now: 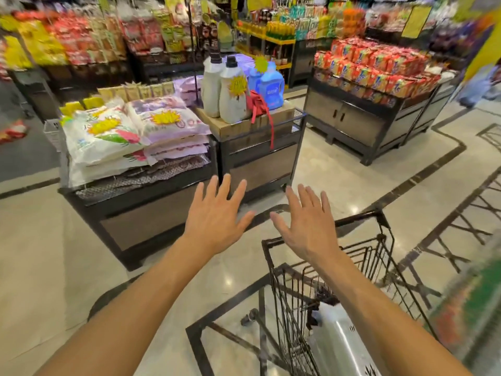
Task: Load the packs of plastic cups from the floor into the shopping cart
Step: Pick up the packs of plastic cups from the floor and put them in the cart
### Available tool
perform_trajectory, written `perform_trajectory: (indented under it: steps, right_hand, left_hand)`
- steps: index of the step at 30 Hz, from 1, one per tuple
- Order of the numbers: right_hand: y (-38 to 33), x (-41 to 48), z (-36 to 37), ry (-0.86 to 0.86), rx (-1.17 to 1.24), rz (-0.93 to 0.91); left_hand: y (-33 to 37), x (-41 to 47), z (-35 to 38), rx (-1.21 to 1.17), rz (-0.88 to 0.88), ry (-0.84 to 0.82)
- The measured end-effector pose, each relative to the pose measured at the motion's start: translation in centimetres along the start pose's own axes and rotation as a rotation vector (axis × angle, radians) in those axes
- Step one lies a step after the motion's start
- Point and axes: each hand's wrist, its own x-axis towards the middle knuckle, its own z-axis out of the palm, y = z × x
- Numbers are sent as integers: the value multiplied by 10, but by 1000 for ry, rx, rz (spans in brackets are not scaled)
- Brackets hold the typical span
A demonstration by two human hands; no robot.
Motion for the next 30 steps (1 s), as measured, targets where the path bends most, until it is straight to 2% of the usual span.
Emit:
perform_trajectory:
  steps: [8, 14, 18, 24, 30]
  right_hand:
    - [-1, 152, 36, -24, -8, 308]
    - [11, 225, 37, 43, -61, 619]
    - [30, 251, 39, 50, -75, 841]
    - [90, 282, 61, 116, -176, 1133]
    - [131, 269, 75, 149, -188, 1425]
  left_hand:
    - [-65, 201, 26, -19, 264, 35]
    - [-66, 344, 16, 0, 566, 59]
    - [-35, 418, 27, -22, 784, 70]
    - [51, 500, 45, -75, 1085, 81]
    - [137, 560, 60, -68, 1364, 104]
